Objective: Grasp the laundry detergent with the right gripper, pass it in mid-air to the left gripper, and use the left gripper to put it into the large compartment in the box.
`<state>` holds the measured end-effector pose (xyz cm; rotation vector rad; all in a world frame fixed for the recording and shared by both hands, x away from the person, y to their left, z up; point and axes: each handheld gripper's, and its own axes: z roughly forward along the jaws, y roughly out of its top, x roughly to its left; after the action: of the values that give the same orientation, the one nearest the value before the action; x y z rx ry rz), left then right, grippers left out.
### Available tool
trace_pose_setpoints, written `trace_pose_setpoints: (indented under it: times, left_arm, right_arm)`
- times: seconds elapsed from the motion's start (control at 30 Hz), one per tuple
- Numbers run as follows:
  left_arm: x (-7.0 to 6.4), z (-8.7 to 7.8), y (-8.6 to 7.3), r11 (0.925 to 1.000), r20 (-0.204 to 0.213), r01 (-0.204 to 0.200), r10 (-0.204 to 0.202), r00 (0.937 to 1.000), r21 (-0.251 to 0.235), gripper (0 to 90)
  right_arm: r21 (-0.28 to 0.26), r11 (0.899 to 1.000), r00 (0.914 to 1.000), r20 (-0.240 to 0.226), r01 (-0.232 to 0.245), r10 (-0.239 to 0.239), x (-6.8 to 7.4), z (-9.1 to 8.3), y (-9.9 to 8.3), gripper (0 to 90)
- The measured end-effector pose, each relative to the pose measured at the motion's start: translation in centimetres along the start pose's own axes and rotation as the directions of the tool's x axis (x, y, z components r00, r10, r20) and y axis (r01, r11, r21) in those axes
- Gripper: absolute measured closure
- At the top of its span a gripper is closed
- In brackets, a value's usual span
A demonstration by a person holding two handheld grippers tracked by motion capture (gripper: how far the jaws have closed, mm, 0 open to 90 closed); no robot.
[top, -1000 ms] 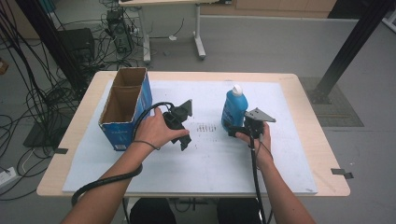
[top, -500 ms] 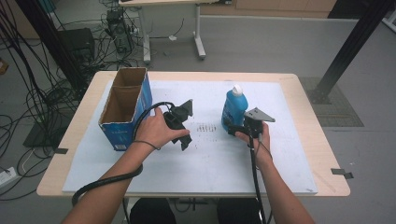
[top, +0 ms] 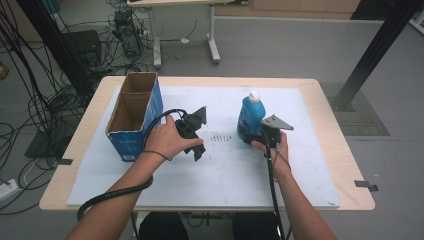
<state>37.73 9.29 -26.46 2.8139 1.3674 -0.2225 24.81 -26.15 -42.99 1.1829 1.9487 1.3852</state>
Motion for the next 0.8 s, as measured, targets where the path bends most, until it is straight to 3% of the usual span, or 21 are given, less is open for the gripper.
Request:
trace_pose_setpoints:
  times: [0.8]
  left_arm:
    - [-0.23, -0.12, -0.01, 0.9999, 0.001, -0.007, 0.007, 1.0, -0.008, 5.7]
  right_arm:
    - [-0.005, 1.0, 1.0, -0.007, -0.005, 0.004, -0.24, 0.05, -0.1, 39.4]
